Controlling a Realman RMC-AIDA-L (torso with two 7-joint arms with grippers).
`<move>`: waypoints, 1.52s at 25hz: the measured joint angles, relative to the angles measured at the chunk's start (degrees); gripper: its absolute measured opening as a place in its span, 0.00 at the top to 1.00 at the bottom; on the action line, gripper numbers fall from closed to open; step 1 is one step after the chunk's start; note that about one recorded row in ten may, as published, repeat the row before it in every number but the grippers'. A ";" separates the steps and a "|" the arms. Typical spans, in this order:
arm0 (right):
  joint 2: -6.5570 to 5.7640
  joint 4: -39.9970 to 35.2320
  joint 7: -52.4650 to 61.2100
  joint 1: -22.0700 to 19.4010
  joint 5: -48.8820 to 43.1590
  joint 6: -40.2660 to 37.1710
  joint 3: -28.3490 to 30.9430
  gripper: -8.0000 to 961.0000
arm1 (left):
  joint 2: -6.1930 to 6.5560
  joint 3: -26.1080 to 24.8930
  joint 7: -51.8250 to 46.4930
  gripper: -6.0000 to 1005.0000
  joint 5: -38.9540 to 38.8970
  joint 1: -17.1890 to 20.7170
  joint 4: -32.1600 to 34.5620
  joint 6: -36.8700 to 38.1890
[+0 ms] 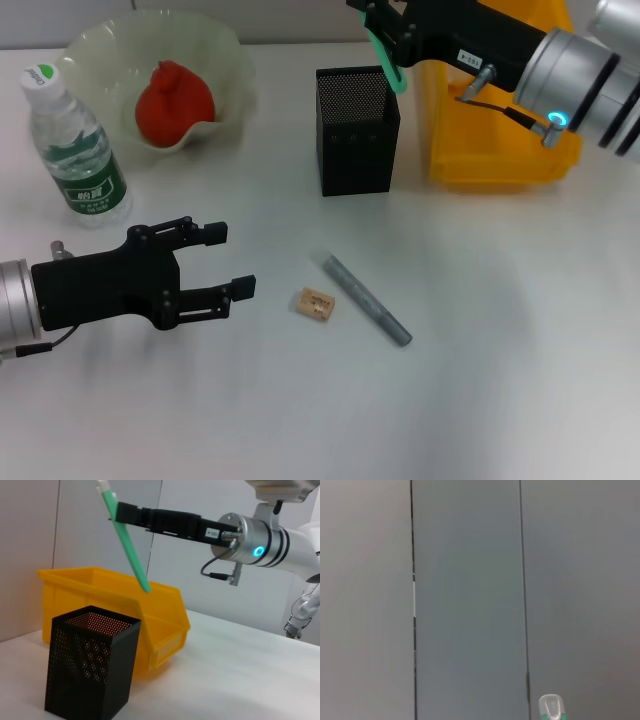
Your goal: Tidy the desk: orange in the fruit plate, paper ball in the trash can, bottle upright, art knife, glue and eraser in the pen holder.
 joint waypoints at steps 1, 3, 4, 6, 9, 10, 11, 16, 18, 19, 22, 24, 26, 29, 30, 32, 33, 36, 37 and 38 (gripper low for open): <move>0.07 0.27 -0.39 0.34 0.04 0.79 0.01 0.81 | -0.05 -0.02 0.08 0.20 0.00 0.05 -0.01 0.01; 0.16 1.20 -1.42 1.27 0.09 1.98 0.04 0.81 | -0.09 -0.03 0.10 0.20 0.00 0.15 0.00 0.08; 0.20 1.91 -2.37 1.80 0.11 2.29 0.12 0.81 | -0.09 -0.04 0.11 0.20 0.00 0.20 -0.01 0.13; 0.25 3.18 -5.04 2.74 0.15 2.55 0.22 0.81 | -0.11 -0.04 0.11 0.20 0.00 0.24 -0.04 0.16; 0.33 4.34 -8.98 3.57 0.19 2.66 -0.18 0.81 | -0.15 -0.04 0.12 0.20 0.00 0.29 -0.09 0.18; 0.35 4.56 -9.88 3.71 0.19 2.66 -0.30 0.81 | -0.19 -0.04 0.12 0.20 0.00 0.34 -0.11 0.23; 0.37 4.95 -11.20 3.91 0.20 2.64 -0.46 0.81 | -0.20 -0.04 0.12 0.20 0.00 0.36 -0.11 0.24; 0.43 6.46 -14.17 4.75 0.20 2.73 -0.61 0.80 | -0.17 -0.04 0.12 0.20 -0.06 0.31 -0.31 -0.09; 0.43 6.72 -14.61 4.83 0.07 2.77 -0.61 0.80 | -0.12 -0.04 0.12 0.20 -0.15 0.32 -0.31 -0.09; 0.43 6.75 -15.13 4.82 0.03 2.77 -0.62 0.80 | -0.12 -0.04 0.12 0.20 -0.16 0.33 -0.26 -0.09; 0.43 6.82 -16.47 4.68 -0.08 2.73 -0.76 0.80 | -0.20 -0.04 0.12 0.20 -0.16 0.39 -0.15 -0.09; 0.43 6.87 -16.73 4.61 -0.15 2.71 -1.22 0.80 | -0.20 -0.04 0.12 0.20 -0.16 0.39 -0.15 -0.09; 0.44 6.89 -16.99 4.56 -0.17 2.74 -1.86 0.80 | -0.20 -0.04 0.12 0.20 -0.16 0.39 -0.17 -0.08; 0.43 6.89 -17.76 4.54 -0.19 2.76 -2.19 0.79 | -0.24 -0.04 0.12 0.20 -0.21 0.39 -0.17 0.00; 0.43 6.89 -17.88 4.54 -0.20 2.74 -2.28 0.79 | -0.26 -0.04 0.12 0.20 -0.23 0.41 -0.17 0.05; 0.44 6.89 -18.02 4.52 -0.20 2.63 -2.55 0.79 | -0.29 -0.04 0.12 0.20 -0.28 0.45 -0.14 0.15; 0.44 6.90 -18.03 4.50 -0.19 2.57 -2.69 0.79 | -0.29 -0.04 0.12 0.20 -0.29 0.47 -0.12 0.16; 0.44 6.87 -18.04 4.46 0.03 2.41 -2.86 0.79 | -0.29 -0.04 0.12 0.20 -0.31 0.52 -0.10 0.23; 0.43 6.86 -18.05 4.46 0.06 2.36 -2.87 0.79 | -0.29 -0.04 0.12 0.20 -0.33 0.55 -0.10 0.25; 0.43 6.85 -18.05 4.47 0.08 2.34 -2.88 0.79 | -0.29 -0.04 0.12 0.20 -0.35 0.57 -0.09 0.26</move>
